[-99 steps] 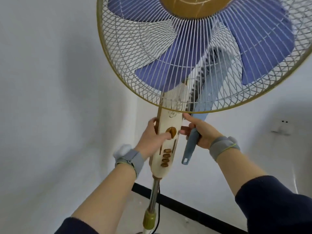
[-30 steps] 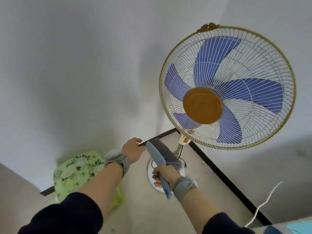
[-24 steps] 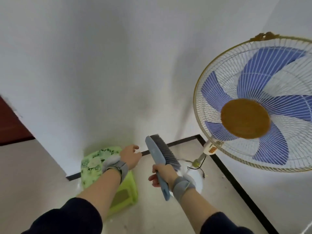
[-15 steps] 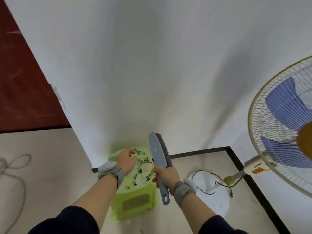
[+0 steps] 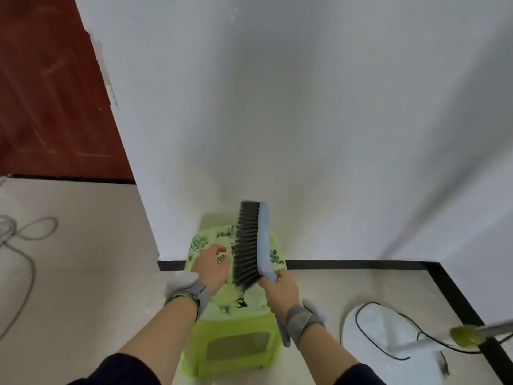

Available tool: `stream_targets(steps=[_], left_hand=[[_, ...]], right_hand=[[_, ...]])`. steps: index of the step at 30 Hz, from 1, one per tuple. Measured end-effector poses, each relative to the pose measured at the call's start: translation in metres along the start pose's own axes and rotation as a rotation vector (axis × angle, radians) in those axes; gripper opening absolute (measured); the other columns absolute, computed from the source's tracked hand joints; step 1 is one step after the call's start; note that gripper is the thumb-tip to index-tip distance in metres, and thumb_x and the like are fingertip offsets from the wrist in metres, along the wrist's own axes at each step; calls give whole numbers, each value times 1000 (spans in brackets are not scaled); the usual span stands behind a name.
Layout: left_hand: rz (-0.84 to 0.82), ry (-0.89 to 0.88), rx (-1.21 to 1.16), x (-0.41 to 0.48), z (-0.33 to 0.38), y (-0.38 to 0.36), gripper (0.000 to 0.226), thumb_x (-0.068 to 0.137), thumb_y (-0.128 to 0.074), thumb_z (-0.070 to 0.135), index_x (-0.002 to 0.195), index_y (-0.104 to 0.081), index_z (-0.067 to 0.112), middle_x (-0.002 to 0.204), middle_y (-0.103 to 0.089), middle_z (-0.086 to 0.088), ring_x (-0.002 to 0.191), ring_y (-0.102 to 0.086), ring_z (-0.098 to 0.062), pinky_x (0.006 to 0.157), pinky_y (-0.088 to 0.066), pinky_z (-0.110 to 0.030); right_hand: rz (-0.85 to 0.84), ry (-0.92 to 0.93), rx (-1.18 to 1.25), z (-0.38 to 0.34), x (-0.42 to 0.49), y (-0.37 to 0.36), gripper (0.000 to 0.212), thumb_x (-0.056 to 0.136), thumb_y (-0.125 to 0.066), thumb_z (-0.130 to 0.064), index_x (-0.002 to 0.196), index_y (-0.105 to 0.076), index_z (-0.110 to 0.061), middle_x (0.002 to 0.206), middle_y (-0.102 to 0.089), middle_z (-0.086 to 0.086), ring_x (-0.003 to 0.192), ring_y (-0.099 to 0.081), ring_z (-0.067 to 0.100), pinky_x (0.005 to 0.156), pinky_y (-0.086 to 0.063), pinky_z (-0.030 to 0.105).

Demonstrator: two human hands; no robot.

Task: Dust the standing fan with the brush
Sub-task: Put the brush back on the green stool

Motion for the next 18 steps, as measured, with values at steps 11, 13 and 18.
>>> stream_targets(steps=[11,13,18], left_hand=[[257,-304,-5,52,-93,-115,75,83,-19,66,146,-36,28,137,-52,-5,118,-50,-24,95,-41,-33],[317,-329,39,55,-93,-119,71,86,-19,64,144,-37,26,132,-57,-4,112,-54,-24,91,-43,-33],[340,-329,64,56,-96,-120,60,89,-29,57,141,-39,29,114,-66,-3,96,-60,-24,75,-44,-31]], right_hand=[[79,376,-116,76,85,-46,32,82,-66,-28,61,-49,-12,55,-44,0,51,-37,13,49,-29,25],[74,425,-133,77,89,-43,32,82,-67,-25,57,-49,-15,54,-46,0,52,-39,12,50,-30,26],[60,490,-175,76,85,-34,21,79,-71,-28,84,-69,-8,79,-64,7,75,-57,21,65,-39,27]])
Point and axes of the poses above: each hand's wrist, its own x-axis towards the middle knuckle, its own y-axis out of the back of the hand, z = x × y, the point moved 1 cm from there along x, towards the middle knuckle
